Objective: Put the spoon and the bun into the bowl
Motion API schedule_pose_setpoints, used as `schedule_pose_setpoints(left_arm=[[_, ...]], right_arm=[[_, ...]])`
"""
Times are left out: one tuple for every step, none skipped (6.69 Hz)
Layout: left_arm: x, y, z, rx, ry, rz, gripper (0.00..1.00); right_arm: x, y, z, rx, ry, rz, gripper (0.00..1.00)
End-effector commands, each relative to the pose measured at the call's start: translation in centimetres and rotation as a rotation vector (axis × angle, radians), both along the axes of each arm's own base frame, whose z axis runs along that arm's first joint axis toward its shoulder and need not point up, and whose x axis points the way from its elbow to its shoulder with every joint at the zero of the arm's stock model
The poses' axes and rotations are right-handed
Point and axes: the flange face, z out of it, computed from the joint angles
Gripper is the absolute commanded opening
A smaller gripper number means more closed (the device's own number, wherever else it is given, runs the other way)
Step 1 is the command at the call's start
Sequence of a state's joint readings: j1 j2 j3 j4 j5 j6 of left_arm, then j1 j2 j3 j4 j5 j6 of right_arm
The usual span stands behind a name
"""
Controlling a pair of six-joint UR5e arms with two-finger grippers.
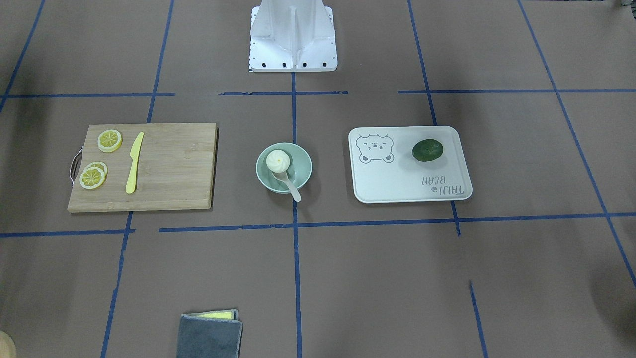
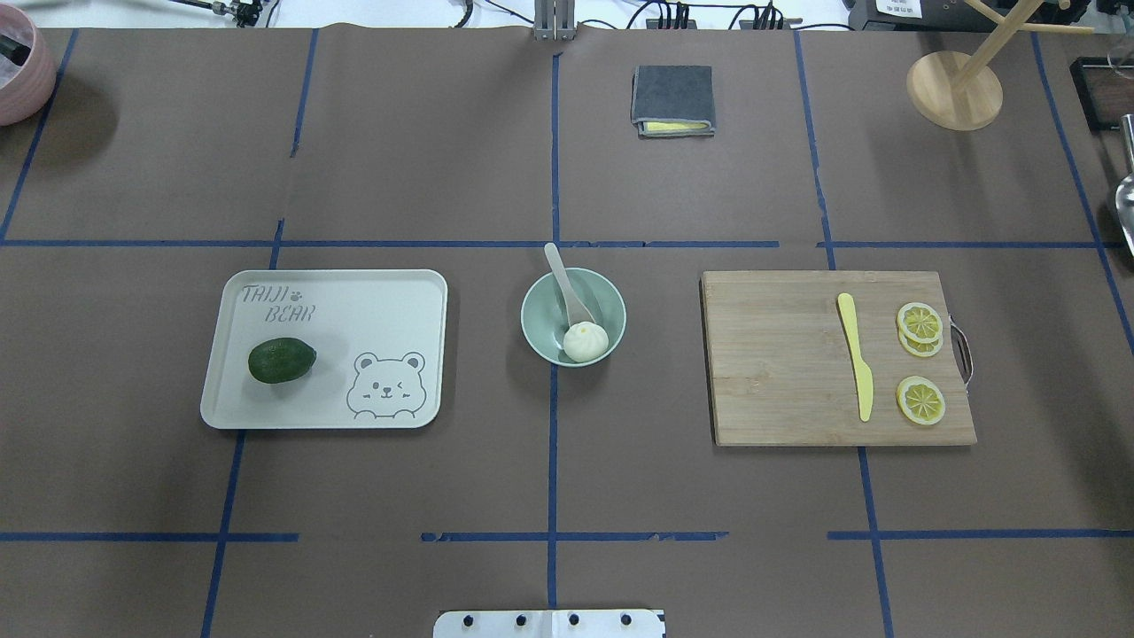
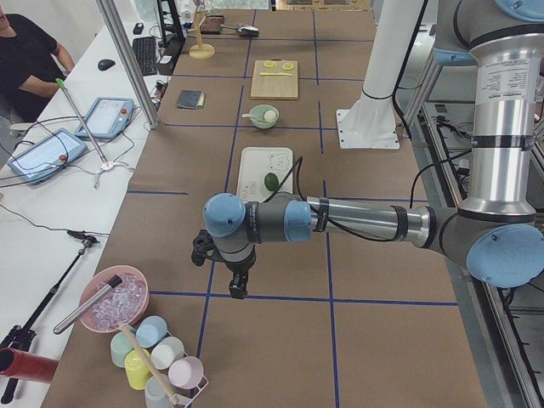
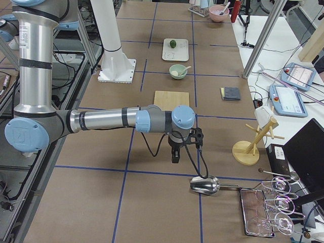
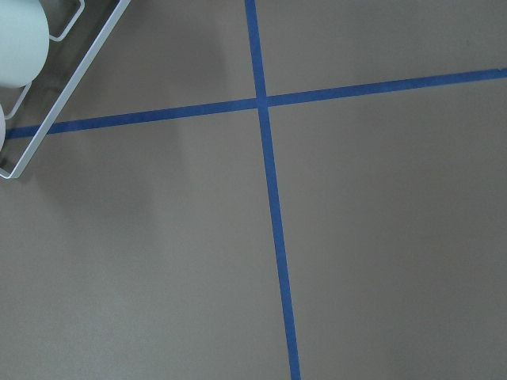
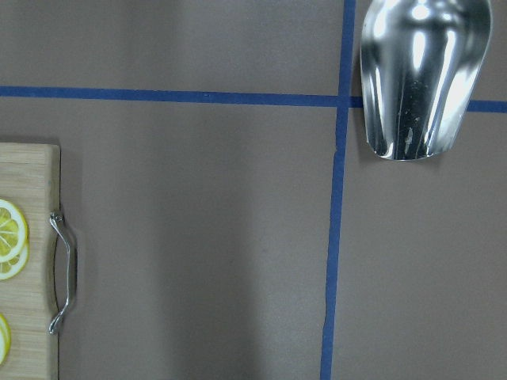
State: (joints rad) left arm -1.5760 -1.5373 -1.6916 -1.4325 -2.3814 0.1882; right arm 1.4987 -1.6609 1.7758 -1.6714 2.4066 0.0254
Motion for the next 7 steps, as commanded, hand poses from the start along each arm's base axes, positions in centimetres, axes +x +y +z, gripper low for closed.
schedule_pose_setpoints(left_arm=[[0.0, -0.3, 0.0, 0.035, 0.001, -0.001, 1.00], [0.0, -0.3, -0.4, 0.044, 0.001, -0.001, 1.00], [0.0, -0.4, -1.1, 0.058, 0.001, -0.001, 1.00], [0.0, -0.3, -0.7, 0.056, 0.001, 0.004, 1.00], [0.0, -0.6, -1.4, 0.065, 0.001, 0.000, 1.00], [0.0, -1.2, -1.6, 0.071, 0.001, 0.001, 1.00], [0.0, -2.0, -2.5, 0.091, -0.003, 0.002, 1.00]], right_arm=[[0.0, 0.0, 0.0, 0.001, 0.007, 0.001, 1.00], [0.2, 0.0, 0.2, 0.006, 0.036, 0.000, 1.00], [0.8, -0.3, 0.4, 0.020, 0.119, 0.001, 1.00], [0.8, -0.3, 0.4, 0.017, 0.121, 0.004, 1.00], [0.8, -0.3, 0.6, 0.013, 0.119, 0.004, 1.00], [0.7, -0.3, 0.4, 0.012, 0.105, 0.005, 1.00], [0.7, -0.3, 0.5, 0.007, 0.104, 0.004, 1.00]])
